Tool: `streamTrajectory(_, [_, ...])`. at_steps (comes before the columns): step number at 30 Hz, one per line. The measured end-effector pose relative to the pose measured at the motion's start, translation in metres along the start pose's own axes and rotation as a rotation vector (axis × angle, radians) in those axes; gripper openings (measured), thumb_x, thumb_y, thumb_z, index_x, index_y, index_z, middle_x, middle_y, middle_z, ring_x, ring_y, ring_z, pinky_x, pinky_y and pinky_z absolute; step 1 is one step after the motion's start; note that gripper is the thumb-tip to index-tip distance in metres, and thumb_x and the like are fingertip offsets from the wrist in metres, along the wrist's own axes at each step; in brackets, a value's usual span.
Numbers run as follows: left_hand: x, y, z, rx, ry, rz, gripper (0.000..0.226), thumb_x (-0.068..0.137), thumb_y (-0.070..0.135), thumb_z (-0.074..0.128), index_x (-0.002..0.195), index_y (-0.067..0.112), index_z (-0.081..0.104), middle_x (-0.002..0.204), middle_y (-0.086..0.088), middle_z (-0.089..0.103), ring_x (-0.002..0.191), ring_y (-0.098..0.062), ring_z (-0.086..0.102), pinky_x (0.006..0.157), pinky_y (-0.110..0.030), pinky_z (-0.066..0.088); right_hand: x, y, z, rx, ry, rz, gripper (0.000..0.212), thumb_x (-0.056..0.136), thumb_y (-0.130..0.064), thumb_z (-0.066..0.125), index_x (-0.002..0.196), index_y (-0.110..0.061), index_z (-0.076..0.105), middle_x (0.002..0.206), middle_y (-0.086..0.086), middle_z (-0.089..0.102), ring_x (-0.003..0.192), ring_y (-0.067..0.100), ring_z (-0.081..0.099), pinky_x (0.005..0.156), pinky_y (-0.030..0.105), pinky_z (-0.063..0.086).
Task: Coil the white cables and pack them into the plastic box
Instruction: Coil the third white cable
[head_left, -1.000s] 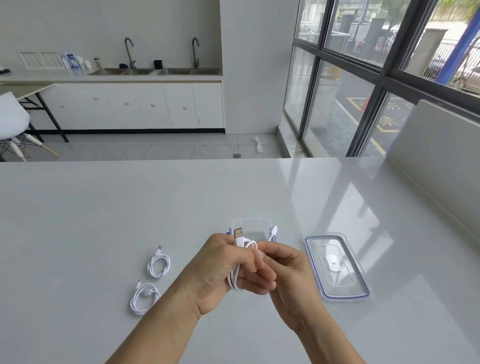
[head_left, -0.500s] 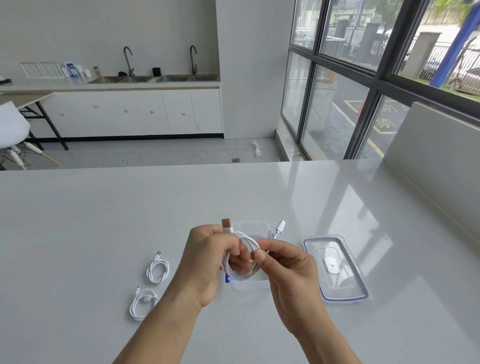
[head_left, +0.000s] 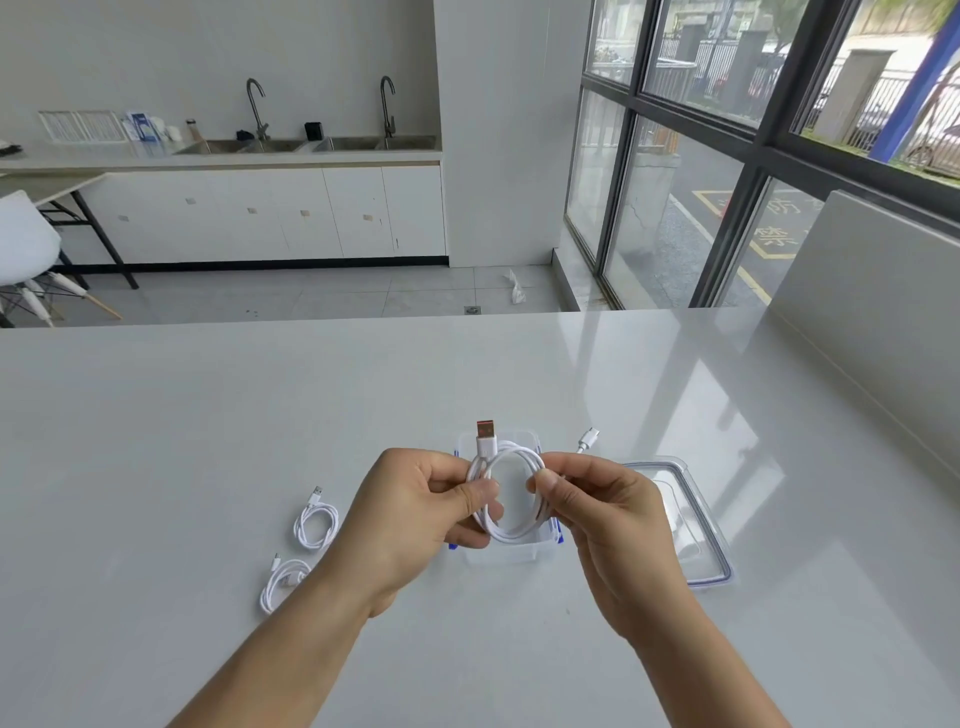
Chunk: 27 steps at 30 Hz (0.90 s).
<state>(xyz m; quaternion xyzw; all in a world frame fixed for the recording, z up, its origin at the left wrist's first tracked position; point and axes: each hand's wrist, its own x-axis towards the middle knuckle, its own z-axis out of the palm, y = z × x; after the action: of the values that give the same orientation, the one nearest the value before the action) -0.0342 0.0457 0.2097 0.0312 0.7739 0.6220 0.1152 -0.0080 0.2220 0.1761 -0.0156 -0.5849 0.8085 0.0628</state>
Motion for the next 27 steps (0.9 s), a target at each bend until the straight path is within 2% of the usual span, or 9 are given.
streamTrajectory(6, [-0.003,-0.001,-0.003,-0.087,0.009,-0.053,0.017,0.090,0.008,0.067,0.081,-0.002,0.078,0.080,-0.019,0.077,0.067,-0.035,0.071,0.077,-0.046,0.063,-0.002,-0.006,-0.007,-0.143,0.019,0.000,0.026,0.096,0.003,0.057,0.114,-0.009,0.071,0.089,0.013,0.078,0.080,0.025,0.072,0.073,0.034,0.058])
streamTrajectory(11, [-0.006,-0.001,-0.002,-0.191,-0.072,-0.071,0.018,0.090,0.005,0.067,0.080,-0.007,0.077,0.082,-0.026,0.074,0.069,-0.030,0.068,0.065,-0.033,0.060,-0.007,-0.004,-0.010,-0.599,0.006,-0.034,0.078,0.096,0.004,0.049,0.151,-0.045,0.021,0.058,-0.005,0.061,0.051,0.020,0.060,0.060,0.034,0.058])
streamTrajectory(14, [-0.006,-0.001,0.002,-0.253,-0.106,-0.096,0.019,0.090,0.005,0.066,0.079,-0.007,0.076,0.079,-0.022,0.074,0.069,-0.029,0.068,0.065,-0.032,0.059,-0.005,-0.010,-0.013,-0.449,0.027,0.048,0.095,0.098,0.001,0.053,0.152,-0.051,-0.005,0.055,-0.007,0.056,0.045,0.018,0.051,0.052,0.037,0.052])
streamTrajectory(16, [-0.006,-0.002,0.004,-0.272,-0.108,-0.099,0.020,0.090,0.006,0.066,0.079,-0.007,0.076,0.079,-0.021,0.074,0.069,-0.029,0.068,0.065,-0.032,0.059,-0.002,-0.010,-0.017,-0.245,0.087,0.094,0.092,0.098,0.002,0.056,0.151,-0.051,0.001,0.051,-0.004,0.050,0.042,0.016,0.043,0.051,0.037,0.046])
streamTrajectory(18, [-0.006,-0.003,0.005,-0.278,-0.106,-0.101,0.019,0.090,0.006,0.066,0.079,-0.006,0.076,0.079,-0.021,0.075,0.068,-0.030,0.068,0.064,-0.032,0.059,-0.002,-0.006,-0.017,-0.177,0.117,0.108,0.065,0.098,0.000,0.056,0.143,-0.038,0.029,0.049,-0.007,0.048,0.039,0.014,0.037,0.054,0.040,0.041])
streamTrajectory(20, [-0.005,-0.003,0.006,-0.279,-0.110,-0.108,0.019,0.089,0.005,0.066,0.078,-0.006,0.076,0.078,-0.022,0.074,0.067,-0.030,0.069,0.063,-0.032,0.059,-0.004,-0.001,-0.016,-0.264,0.130,0.114,0.030,0.098,-0.002,0.056,0.125,-0.015,0.053,0.051,-0.006,0.050,0.037,0.014,0.037,0.053,0.043,0.041])
streamTrajectory(21, [-0.005,-0.003,0.007,-0.281,-0.112,-0.114,0.019,0.089,0.005,0.066,0.078,-0.006,0.076,0.078,-0.022,0.074,0.067,-0.030,0.069,0.062,-0.032,0.059,-0.006,0.001,-0.016,-0.374,0.118,0.104,0.022,0.098,-0.002,0.055,0.115,-0.015,0.060,0.051,-0.007,0.052,0.036,0.015,0.039,0.052,0.043,0.044])
streamTrajectory(24, [-0.004,-0.004,0.005,-0.280,-0.113,-0.133,0.018,0.089,0.005,0.067,0.079,-0.006,0.076,0.077,-0.022,0.074,0.067,-0.030,0.070,0.062,-0.032,0.059,-0.007,0.000,-0.019,-0.739,-0.020,0.030,0.039,0.096,-0.005,0.049,0.093,-0.034,0.075,0.061,-0.009,0.063,0.038,0.017,0.050,0.046,0.029,0.046])
streamTrajectory(27, [-0.002,-0.005,0.002,-0.283,-0.119,-0.152,0.018,0.089,0.005,0.066,0.082,-0.007,0.076,0.078,-0.022,0.074,0.067,-0.029,0.070,0.061,-0.032,0.059,-0.008,-0.005,-0.025,-0.807,-0.157,0.017,0.045,0.098,-0.005,0.052,0.079,-0.038,0.075,0.063,-0.010,0.062,0.045,0.014,0.053,0.051,0.023,0.047])
